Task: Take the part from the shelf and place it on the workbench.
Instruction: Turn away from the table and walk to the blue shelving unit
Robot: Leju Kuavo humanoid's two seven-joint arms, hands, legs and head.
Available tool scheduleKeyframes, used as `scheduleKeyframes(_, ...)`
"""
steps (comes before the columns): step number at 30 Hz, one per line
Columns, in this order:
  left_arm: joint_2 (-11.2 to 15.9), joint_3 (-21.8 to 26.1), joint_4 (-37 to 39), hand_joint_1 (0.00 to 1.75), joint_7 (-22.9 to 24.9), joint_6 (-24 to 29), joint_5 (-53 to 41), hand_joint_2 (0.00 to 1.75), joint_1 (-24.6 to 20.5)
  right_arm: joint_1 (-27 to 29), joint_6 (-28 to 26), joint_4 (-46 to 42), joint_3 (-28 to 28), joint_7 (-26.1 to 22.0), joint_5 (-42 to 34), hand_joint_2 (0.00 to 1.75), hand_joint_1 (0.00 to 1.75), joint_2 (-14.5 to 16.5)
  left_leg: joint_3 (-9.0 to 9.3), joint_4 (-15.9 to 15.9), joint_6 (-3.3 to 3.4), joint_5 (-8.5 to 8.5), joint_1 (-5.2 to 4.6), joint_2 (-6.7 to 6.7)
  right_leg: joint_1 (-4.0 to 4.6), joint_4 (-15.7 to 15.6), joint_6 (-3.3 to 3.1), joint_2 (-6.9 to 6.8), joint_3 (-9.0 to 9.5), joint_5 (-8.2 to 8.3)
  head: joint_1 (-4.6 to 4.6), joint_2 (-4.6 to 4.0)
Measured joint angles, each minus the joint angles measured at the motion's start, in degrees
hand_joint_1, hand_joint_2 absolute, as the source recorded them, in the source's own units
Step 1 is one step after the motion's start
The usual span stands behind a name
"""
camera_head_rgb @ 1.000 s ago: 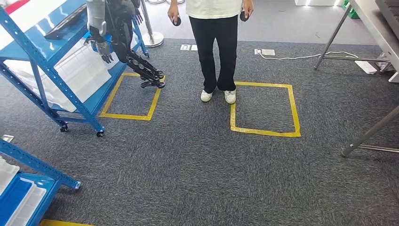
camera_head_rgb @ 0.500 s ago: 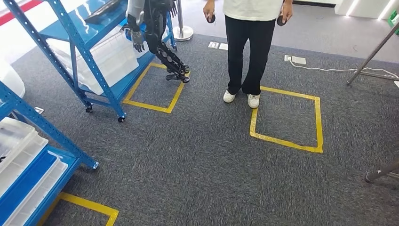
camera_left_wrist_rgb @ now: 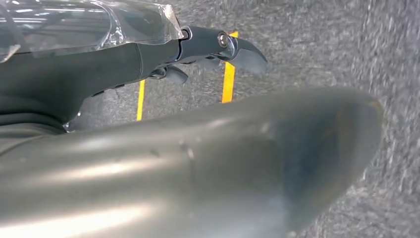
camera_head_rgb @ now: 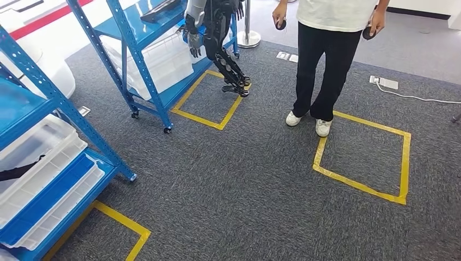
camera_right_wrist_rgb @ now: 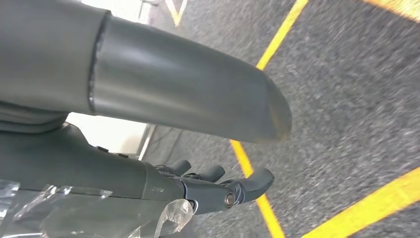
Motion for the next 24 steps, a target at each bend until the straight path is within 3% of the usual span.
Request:
scheduleKeyframes(2,0.0,0.0,0.0,0.00,0.2,0.0,-0.5,0.00,-0.2,0.2,0.1,0.0,0.1,0.2,0.0,0.00,0.00,0.0,-4.01,8.0,-0.25,-3.61,-0.06,2.79,0.37,0.0,-0.44,-1.54,0.04,-0.18,-0.01,0.00)
scheduleKeyframes(4,-0.1,-0.1,0.0,0.00,0.4,0.1,-0.9,0.00,-0.1,0.3,0.1,0.0,0.2,0.3,0.0,0.00,0.00,0.0,-7.02,13.7,-0.23,-5.24,-0.05,3.41,0.67,0.0,-0.68,-3.01,0.09,-0.39,-0.01,0.00)
scheduleKeyframes(5,-0.1,-0.1,0.0,0.00,0.5,0.1,-1.0,0.00,0.0,0.3,0.1,0.0,0.3,0.4,0.0,0.00,0.00,0.0,-6.87,13.2,-0.06,-4.47,-0.09,3.52,0.78,0.0,-0.74,-3.67,0.19,-0.50,-0.01,0.00)
scheduleKeyframes(6,-0.1,-0.1,0.0,0.00,0.5,0.2,-1.1,0.00,0.1,0.2,0.1,0.0,0.3,0.4,0.0,0.00,0.00,0.0,-5.47,10.3,0.23,-2.77,-0.22,3.87,0.86,0.0,-0.75,-4.30,0.37,-0.63,-0.01,0.00)
scheduleKeyframes(8,-0.1,-0.1,0.0,0.00,0.5,0.2,-1.5,0.00,0.0,0.1,0.1,0.0,0.4,0.5,0.0,0.00,0.00,0.0,-1.07,1.7,1.16,0.91,-0.89,6.25,1.01,0.0,-0.58,-5.52,0.89,-0.96,0.00,0.01)
scheduleKeyframes(10,-0.1,-0.1,0.0,0.00,0.6,0.3,-1.9,0.00,-0.2,0.0,0.2,0.0,0.5,0.5,0.1,0.00,0.00,0.0,1.22,-3.1,1.89,2.25,-1.68,8.12,1.03,-0.1,-0.14,-6.52,1.35,-1.33,0.00,0.01)
scheduleKeyframes(13,-0.1,-0.3,-0.1,0.00,0.7,0.3,-2.6,0.00,-0.1,-0.5,0.2,0.0,0.6,0.6,0.1,0.00,0.00,0.1,1.80,-4.3,2.47,2.57,-1.84,6.73,0.82,-0.4,0.73,-7.39,2.23,-1.77,-0.01,0.01)
scheduleKeyframes(15,-0.2,-0.4,-0.1,0.00,0.9,0.3,-3.3,0.00,-0.1,-0.4,0.2,-0.1,0.6,0.7,0.1,0.00,0.00,0.1,2.59,-5.4,2.96,3.27,-1.34,5.37,0.77,1.9,1.24,-5.01,1.58,-3.44,0.01,0.01)
scheduleKeyframes(17,-0.3,-0.5,-0.1,0.00,1.2,0.2,-3.8,0.00,-0.2,-0.1,0.3,-0.1,0.7,0.8,0.1,0.00,0.00,0.0,2.84,-5.8,3.27,3.52,-1.05,4.01,0.67,8.8,1.54,-2.11,-1.89,-6.89,0.05,0.01)
scheduleKeyframes(19,-0.3,-0.5,-0.1,0.00,1.4,0.0,-4.3,0.00,-0.2,0.0,0.4,-0.1,0.7,0.8,0.1,0.00,0.00,0.0,2.86,-5.8,3.29,3.48,-0.99,2.53,0.55,14.9,1.87,-1.46,-5.40,-8.72,0.07,0.02)
scheduleKeyframes(20,-0.4,-0.5,-0.1,0.00,1.6,-0.1,-4.6,0.00,-0.1,0.0,0.4,-0.1,0.7,0.8,0.1,0.00,0.00,0.0,2.92,-5.7,3.21,3.42,-0.91,1.75,0.47,15.2,2.03,-1.42,-5.91,-7.97,0.06,0.02)
scheduleKeyframes(21,-0.4,-0.6,-0.1,0.00,1.6,-0.2,-4.9,0.00,0.0,0.0,0.5,-0.1,0.7,0.9,0.1,0.00,0.00,0.0,3.03,-5.6,3.04,3.31,-0.77,0.93,0.34,13.1,2.21,-1.23,-5.25,-6.09,0.06,0.02)
scheduleKeyframes(23,-0.4,-0.8,-0.1,0.00,1.8,-0.4,-5.5,0.00,0.0,0.2,0.6,-0.1,0.9,1.0,0.2,0.00,0.00,-0.1,3.08,-5.1,2.36,2.84,-0.48,-0.67,-0.17,5.2,2.70,0.88,-2.05,-1.61,0.06,0.02)
scheduleKeyframes(24,-0.4,-1.0,-0.1,0.00,1.9,-0.6,-5.7,0.00,0.0,0.3,0.7,-0.1,0.9,1.0,0.2,0.00,0.00,-0.1,2.93,-4.7,1.94,2.55,-0.42,-1.36,-0.37,2.1,2.63,2.03,-0.76,-0.26,0.07,0.02)
